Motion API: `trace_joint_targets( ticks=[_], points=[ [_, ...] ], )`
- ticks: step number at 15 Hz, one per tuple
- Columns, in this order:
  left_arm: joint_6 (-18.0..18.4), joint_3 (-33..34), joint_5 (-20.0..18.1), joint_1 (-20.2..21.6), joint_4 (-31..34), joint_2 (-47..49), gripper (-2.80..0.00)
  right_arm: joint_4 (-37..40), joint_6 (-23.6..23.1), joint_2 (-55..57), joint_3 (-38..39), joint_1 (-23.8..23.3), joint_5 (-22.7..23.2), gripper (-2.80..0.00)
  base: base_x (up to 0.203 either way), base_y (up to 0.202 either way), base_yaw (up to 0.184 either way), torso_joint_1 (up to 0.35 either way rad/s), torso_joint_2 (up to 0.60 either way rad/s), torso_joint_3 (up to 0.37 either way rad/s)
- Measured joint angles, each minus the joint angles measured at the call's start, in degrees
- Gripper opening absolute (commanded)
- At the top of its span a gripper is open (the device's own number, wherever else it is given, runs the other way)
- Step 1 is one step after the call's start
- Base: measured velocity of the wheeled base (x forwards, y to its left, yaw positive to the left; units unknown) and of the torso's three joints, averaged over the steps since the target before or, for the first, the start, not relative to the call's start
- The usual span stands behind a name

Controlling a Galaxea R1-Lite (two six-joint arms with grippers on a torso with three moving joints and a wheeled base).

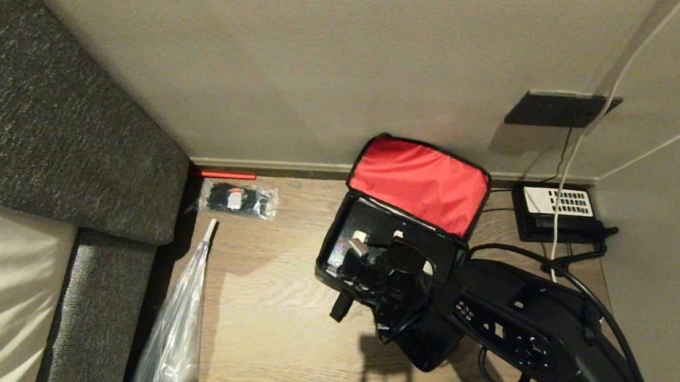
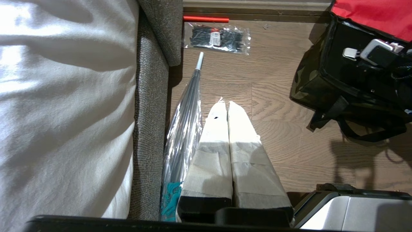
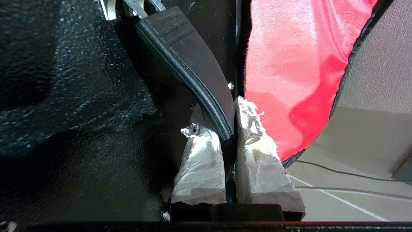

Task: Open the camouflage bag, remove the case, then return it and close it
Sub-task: Grip the handle

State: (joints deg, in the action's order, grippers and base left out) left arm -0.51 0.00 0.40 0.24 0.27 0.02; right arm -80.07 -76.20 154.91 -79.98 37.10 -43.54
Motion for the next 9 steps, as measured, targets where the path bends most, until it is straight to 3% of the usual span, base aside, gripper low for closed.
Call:
trace_joint_targets(
  ticks=[9],
  points=[
    [-0.01, 0.00, 0.01, 0.00, -0.01, 0.00, -2.80, -0.30, 1.16, -3.75, 2.28, 4.25, -0.61, -2.80, 0.000, 0.000, 0.000, 0.000, 0.00, 0.000]
  ],
)
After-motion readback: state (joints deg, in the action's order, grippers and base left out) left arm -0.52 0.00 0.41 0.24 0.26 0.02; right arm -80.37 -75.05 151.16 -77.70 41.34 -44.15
